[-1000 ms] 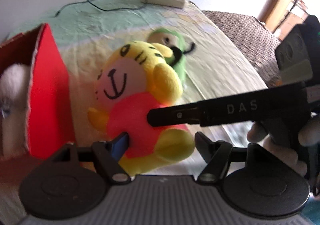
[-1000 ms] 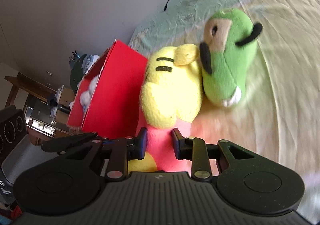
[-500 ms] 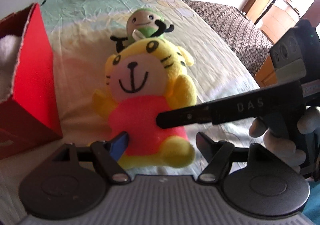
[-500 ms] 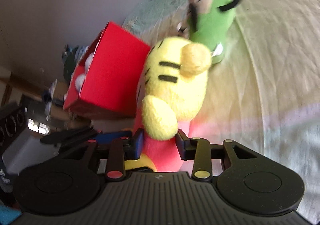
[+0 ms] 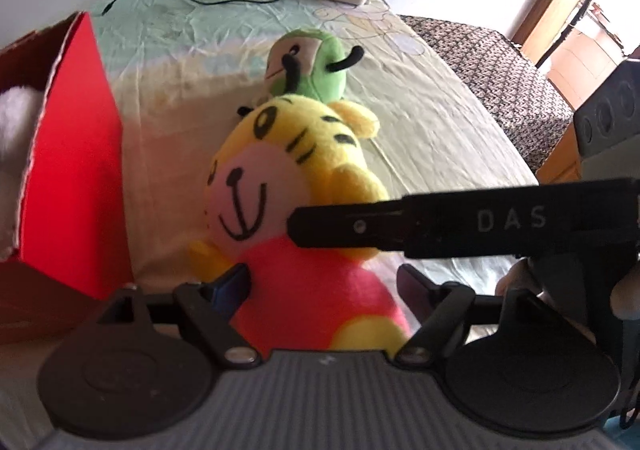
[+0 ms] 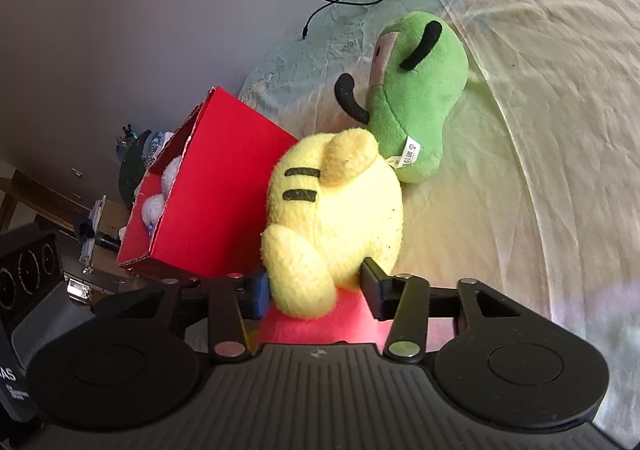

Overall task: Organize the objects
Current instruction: 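Close the right gripper on the yellow tiger plush and lift it, then carry the tiger plush with the right gripper over the red box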

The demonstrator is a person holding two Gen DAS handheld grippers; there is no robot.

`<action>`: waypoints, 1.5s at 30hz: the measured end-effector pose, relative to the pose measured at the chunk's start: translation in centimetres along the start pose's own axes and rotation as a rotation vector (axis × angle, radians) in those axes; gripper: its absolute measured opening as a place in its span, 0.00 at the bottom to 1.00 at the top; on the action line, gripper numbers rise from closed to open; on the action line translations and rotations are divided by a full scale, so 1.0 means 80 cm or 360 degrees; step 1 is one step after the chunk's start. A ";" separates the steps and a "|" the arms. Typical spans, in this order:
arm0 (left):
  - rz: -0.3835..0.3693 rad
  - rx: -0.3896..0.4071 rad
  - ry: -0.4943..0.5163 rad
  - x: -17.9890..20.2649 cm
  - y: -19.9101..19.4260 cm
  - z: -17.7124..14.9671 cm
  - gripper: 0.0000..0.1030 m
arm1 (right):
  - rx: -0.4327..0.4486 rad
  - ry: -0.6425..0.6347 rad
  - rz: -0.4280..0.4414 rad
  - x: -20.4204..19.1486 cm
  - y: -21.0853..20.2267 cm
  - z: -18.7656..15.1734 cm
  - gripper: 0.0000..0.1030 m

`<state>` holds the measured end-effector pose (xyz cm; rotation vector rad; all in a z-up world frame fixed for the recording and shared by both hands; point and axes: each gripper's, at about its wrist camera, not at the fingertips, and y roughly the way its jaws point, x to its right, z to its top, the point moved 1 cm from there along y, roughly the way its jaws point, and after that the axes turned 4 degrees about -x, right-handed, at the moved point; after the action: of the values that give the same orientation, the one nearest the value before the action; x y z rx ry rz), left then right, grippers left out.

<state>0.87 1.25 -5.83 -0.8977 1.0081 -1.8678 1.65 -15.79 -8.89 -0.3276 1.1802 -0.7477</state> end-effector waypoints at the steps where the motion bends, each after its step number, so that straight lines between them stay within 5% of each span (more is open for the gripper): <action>1: -0.0012 0.0001 0.0005 0.000 -0.001 0.000 0.75 | -0.0001 0.0006 0.0009 0.000 -0.002 -0.001 0.42; 13: -0.0161 0.0220 0.0219 0.017 -0.077 0.001 0.74 | 0.0262 -0.0080 0.0057 -0.042 -0.071 -0.009 0.37; 23: -0.0152 0.0566 0.0242 -0.040 -0.178 0.007 0.74 | 0.0515 -0.0262 0.0221 -0.142 -0.058 0.008 0.37; 33: -0.0017 0.0695 0.0145 -0.136 -0.226 0.001 0.74 | 0.0487 -0.0371 0.0342 -0.211 0.030 0.030 0.37; 45: 0.0181 0.0618 0.0018 -0.237 -0.214 -0.008 0.74 | 0.0308 -0.0273 0.0430 -0.244 0.143 0.045 0.37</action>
<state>2.80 24.20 5.17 -0.5875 0.6539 -1.8846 5.47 5.14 -0.48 -0.0662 0.9579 -0.5791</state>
